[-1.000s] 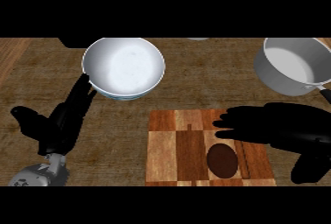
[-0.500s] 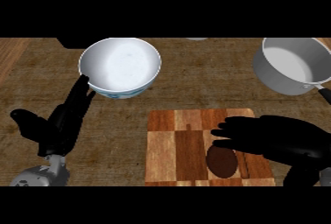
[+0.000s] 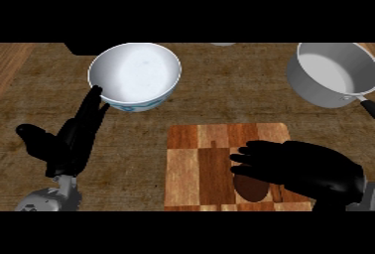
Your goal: Pick the cupcake from the cutting board and place it in the pot
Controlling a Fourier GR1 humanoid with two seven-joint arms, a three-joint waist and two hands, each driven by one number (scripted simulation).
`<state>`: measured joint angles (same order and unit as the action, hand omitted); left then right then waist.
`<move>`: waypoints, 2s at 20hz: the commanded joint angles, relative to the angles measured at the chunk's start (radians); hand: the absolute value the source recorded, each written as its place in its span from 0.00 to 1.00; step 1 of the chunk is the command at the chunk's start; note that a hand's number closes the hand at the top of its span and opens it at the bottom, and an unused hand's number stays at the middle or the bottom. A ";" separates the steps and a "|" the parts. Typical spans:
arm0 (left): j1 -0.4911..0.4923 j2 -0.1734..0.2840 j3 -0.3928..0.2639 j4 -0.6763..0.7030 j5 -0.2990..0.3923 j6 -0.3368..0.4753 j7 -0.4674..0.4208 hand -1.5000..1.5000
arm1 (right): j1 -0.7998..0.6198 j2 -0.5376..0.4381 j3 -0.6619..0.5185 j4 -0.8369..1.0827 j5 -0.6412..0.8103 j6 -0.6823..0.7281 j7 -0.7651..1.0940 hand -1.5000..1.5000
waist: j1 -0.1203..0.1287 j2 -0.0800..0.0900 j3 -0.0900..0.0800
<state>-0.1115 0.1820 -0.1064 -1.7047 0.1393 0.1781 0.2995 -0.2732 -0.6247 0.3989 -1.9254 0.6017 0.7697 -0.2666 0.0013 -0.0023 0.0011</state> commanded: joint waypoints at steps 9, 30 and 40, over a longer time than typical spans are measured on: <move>-0.098 -0.048 0.033 0.106 -0.037 -0.023 0.007 0.50 | -0.013 0.136 0.069 0.092 0.236 -0.012 0.004 0.00 | -0.003 0.003 -0.001; -0.022 -0.088 0.047 0.058 -0.068 -0.061 -0.009 0.50 | 0.061 0.206 0.158 0.228 0.494 -0.099 -0.141 1.00 | -0.003 0.002 -0.001; -0.027 -0.070 0.092 -0.012 -0.045 -0.087 0.072 0.50 | 0.040 0.263 0.124 0.361 0.557 -0.251 -0.287 1.00 | 0.001 0.002 -0.001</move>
<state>-0.1494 0.1102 -0.0300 -1.6904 0.0790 0.1064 0.3525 -0.2360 -0.3592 0.5413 -1.6303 1.1305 0.5711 -0.4791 0.0020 -0.0011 -0.0006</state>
